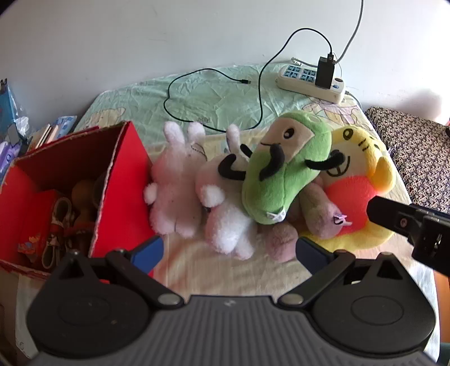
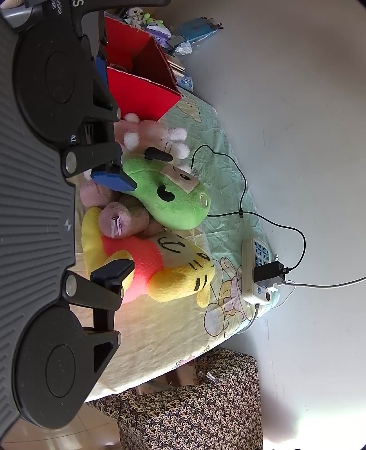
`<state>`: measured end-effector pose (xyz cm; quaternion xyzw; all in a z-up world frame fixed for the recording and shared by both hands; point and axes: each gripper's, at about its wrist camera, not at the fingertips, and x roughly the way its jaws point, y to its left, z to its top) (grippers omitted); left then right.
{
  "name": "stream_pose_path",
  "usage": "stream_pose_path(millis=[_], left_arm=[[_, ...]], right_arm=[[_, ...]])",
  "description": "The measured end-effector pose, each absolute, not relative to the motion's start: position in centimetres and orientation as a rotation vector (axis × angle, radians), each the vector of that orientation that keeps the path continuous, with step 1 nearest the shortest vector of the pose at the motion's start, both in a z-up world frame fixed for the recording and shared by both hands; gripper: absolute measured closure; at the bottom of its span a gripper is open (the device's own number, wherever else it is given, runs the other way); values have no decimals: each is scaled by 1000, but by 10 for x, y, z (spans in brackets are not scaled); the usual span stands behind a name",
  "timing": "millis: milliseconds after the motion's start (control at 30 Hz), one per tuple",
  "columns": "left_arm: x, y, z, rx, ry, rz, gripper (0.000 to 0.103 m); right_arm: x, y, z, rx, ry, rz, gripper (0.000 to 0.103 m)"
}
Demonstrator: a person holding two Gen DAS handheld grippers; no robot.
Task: Organize objects
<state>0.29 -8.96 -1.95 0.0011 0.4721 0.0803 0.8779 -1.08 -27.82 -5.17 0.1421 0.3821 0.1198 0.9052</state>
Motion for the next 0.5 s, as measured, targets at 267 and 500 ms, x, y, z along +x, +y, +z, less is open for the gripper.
stream_pose_path(millis=[267,500], left_arm=[[4,-91,-25,11,1002,148,3],[8,-95,-23,35,995,125,3]], right_arm=[[-14,-280,-54,312,794,246,52],[-13,-282,-51,352,776,248,54]])
